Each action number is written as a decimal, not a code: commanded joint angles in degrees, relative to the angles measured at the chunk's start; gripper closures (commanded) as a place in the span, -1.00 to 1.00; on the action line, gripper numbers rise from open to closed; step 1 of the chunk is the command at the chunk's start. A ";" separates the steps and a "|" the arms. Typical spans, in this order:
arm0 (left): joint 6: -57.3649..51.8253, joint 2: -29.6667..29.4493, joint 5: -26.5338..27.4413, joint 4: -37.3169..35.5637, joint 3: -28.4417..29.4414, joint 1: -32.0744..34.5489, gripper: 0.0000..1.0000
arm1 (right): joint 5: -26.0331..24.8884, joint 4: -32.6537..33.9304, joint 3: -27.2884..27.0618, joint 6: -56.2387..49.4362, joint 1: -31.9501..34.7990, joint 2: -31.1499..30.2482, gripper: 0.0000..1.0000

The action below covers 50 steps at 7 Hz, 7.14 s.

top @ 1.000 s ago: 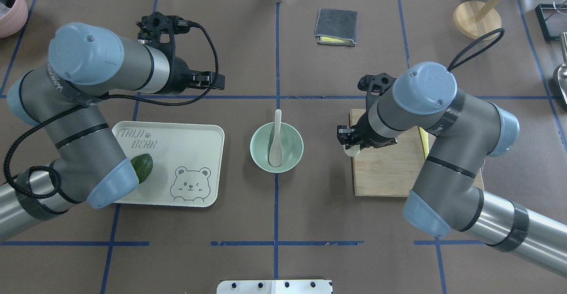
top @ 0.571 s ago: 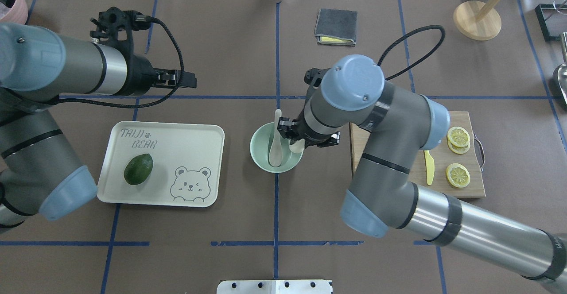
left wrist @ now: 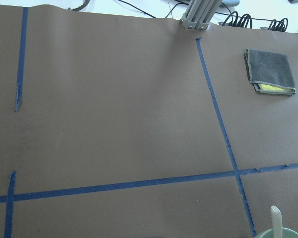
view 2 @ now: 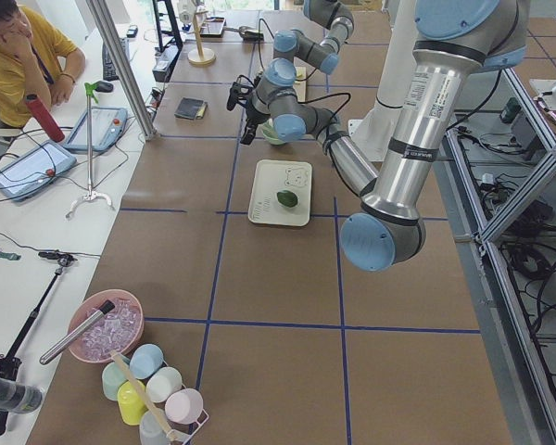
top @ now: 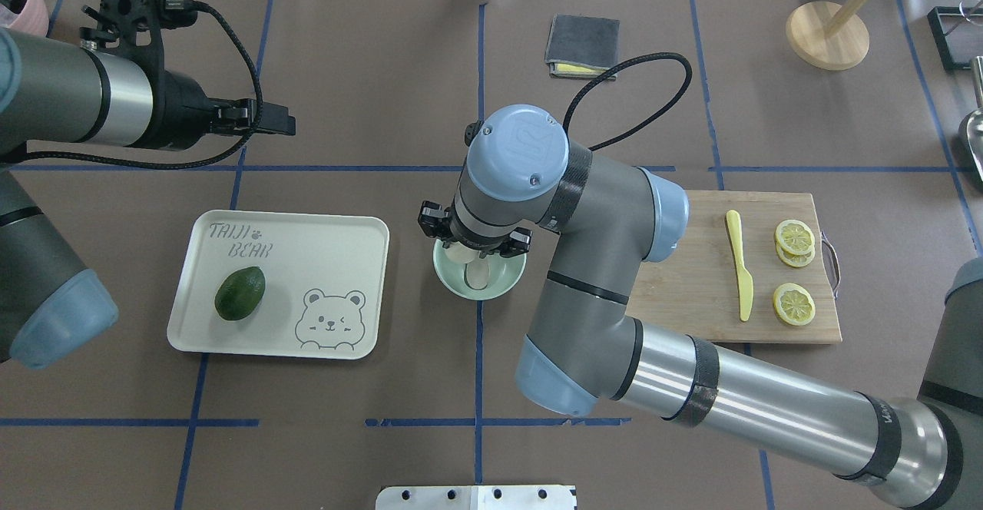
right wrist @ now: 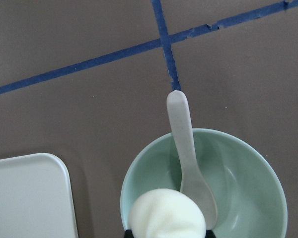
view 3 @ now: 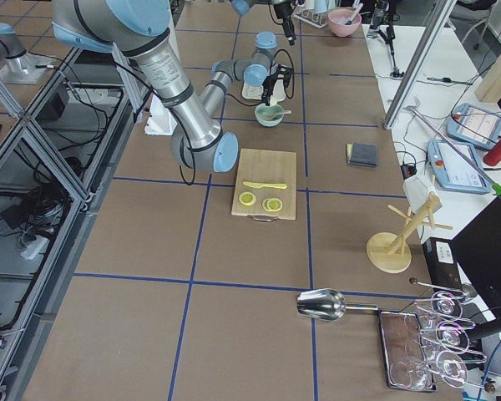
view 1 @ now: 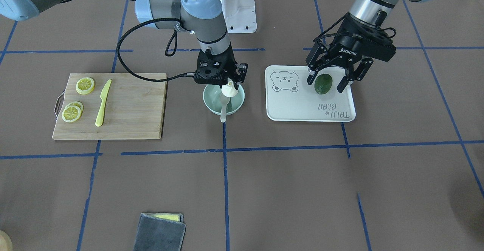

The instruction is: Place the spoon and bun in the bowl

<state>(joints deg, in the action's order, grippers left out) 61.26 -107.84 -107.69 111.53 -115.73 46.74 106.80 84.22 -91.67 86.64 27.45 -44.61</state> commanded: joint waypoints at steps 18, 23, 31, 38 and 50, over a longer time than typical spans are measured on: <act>-68.99 17.55 -29.33 -20.66 22.39 41.69 -1.00 | 27.05 19.57 -11.51 -91.92 59.04 -43.02 -1.00; -68.64 17.05 -28.81 -19.68 22.56 39.83 -1.00 | 26.97 19.13 -9.06 -90.07 56.75 -42.58 -1.00; -66.81 19.95 -30.03 -20.47 20.19 40.27 -1.00 | 24.26 13.90 -6.16 -90.42 55.96 -43.98 -1.00; -65.74 20.73 -30.57 -14.58 21.24 40.80 -1.00 | 25.12 13.33 -5.10 -90.25 56.05 -44.16 -1.00; -60.65 19.95 -29.07 -14.76 20.72 45.99 -1.00 | 25.91 13.25 -5.80 -90.33 56.14 -43.90 -1.00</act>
